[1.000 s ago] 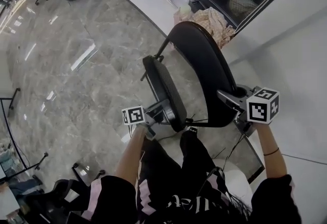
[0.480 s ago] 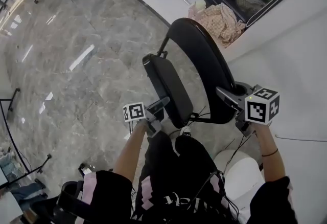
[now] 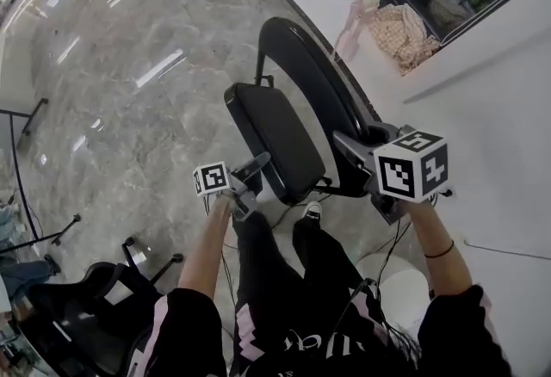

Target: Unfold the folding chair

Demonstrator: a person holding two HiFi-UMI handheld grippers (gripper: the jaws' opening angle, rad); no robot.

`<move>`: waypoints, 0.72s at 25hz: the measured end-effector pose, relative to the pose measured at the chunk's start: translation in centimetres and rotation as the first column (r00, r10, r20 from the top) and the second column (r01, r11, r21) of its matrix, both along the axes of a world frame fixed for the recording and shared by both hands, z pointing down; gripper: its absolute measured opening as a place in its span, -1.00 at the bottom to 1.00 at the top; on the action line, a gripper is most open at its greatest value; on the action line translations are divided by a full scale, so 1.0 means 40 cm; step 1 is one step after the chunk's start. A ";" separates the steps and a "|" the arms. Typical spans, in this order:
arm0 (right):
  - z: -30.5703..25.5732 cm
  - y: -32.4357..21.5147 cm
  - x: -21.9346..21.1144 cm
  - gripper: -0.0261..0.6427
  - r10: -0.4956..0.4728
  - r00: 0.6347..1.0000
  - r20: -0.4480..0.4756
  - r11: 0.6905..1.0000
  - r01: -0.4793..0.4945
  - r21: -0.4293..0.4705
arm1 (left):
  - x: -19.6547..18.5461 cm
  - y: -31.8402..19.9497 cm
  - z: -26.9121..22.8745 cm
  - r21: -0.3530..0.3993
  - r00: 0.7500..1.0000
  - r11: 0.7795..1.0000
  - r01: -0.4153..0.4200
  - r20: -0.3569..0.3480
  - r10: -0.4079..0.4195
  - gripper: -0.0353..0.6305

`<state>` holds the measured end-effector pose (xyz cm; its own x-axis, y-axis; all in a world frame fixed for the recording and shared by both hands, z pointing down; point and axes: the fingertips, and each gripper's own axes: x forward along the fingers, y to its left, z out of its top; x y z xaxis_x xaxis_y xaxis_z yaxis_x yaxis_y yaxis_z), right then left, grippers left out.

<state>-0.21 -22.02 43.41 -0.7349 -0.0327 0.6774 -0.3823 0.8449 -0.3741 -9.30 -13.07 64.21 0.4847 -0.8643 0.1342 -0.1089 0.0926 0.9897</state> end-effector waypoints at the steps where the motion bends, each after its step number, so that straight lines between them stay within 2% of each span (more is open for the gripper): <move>1: 0.000 0.022 -0.023 -0.59 -0.001 1.000 -0.001 1.000 0.001 -0.002 | -0.021 0.022 -0.002 0.003 1.000 1.000 0.007 -0.001 -0.007 -0.61; 4: -0.011 0.075 -0.094 -0.59 0.014 1.000 -0.009 1.000 -0.014 -0.009 | -0.099 0.073 0.004 -0.003 0.999 1.000 0.001 0.036 -0.001 -0.61; 8: -0.024 0.140 -0.195 -0.59 0.061 0.998 -0.017 0.998 -0.061 -0.028 | -0.216 0.133 -0.005 0.003 0.998 0.999 -0.042 0.045 0.042 -0.61; 11: -0.013 0.200 -0.258 -0.58 0.113 0.993 -0.019 0.993 -0.114 -0.044 | -0.309 0.185 -0.012 0.039 0.997 0.996 -0.082 0.017 0.082 -0.61; 16: 0.039 0.280 -0.279 -0.59 0.211 0.977 -0.026 0.972 -0.212 -0.101 | -0.463 0.328 0.094 -0.036 0.987 0.986 -0.164 -0.004 0.164 -0.56; 18: 0.057 0.291 -0.285 -0.59 0.218 0.976 -0.014 0.969 -0.218 -0.120 | -0.503 0.361 0.112 -0.024 0.983 0.984 -0.178 -0.040 0.177 -0.54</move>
<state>-11.61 -10.37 45.68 -0.7187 -0.1104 0.6865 -0.5525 0.6902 -0.4674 -29.41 1.38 68.70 0.6354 -0.7603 0.1351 -0.0886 0.1020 0.9908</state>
